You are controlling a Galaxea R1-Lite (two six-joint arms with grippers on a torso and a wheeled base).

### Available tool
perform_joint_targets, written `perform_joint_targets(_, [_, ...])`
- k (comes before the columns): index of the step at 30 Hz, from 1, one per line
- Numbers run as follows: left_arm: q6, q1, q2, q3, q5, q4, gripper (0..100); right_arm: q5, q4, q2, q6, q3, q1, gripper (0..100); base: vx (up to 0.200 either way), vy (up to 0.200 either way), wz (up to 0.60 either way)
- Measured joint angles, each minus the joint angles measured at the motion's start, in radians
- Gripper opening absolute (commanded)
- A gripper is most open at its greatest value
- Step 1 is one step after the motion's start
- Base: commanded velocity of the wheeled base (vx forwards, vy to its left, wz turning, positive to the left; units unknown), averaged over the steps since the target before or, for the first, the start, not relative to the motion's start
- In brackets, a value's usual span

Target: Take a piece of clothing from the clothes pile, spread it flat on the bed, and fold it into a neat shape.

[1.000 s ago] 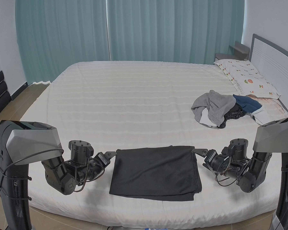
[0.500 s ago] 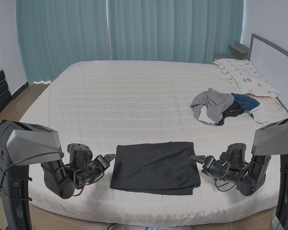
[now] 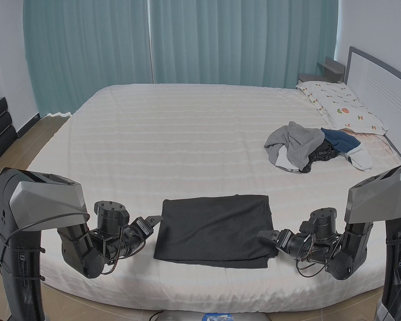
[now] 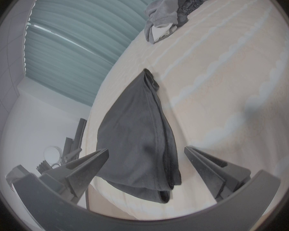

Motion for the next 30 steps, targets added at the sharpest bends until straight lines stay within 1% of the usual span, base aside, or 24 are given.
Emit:
perform_joint_targets(3, [0.0,0.0,0.0,0.0,0.0,0.0,100,0.0,0.003,0.001,-0.035,0.011,0.007,100,0.0,0.0,0.0])
perform_joint_targets(4, [0.0,0.0,0.0,0.0,0.0,0.0,100,0.0,0.004,0.002,-0.039,0.014,0.009,0,0.0,0.0,0.0])
perform_joint_targets(9, [0.0,0.0,0.001,0.0,0.001,0.0,100,-0.002,0.016,-0.001,-0.058,0.031,0.013,0,0.0,0.0,0.0])
perform_joint_targets(12, [0.0,0.0,0.001,-0.001,0.0,0.0,100,-0.002,0.04,-0.009,-0.113,0.049,0.014,0,0.0,0.0,0.0])
perform_joint_targets(15, [0.0,0.0,0.001,-0.001,0.0,0.001,100,-0.002,0.057,-0.016,-0.139,0.059,0.01,0,0.0,0.0,0.0])
perform_joint_targets(30, [-0.001,0.001,0.002,-0.004,-0.001,0.001,100,-0.001,0.06,-0.057,-0.156,0.103,0.01,0,0.0,0.0,0.0])
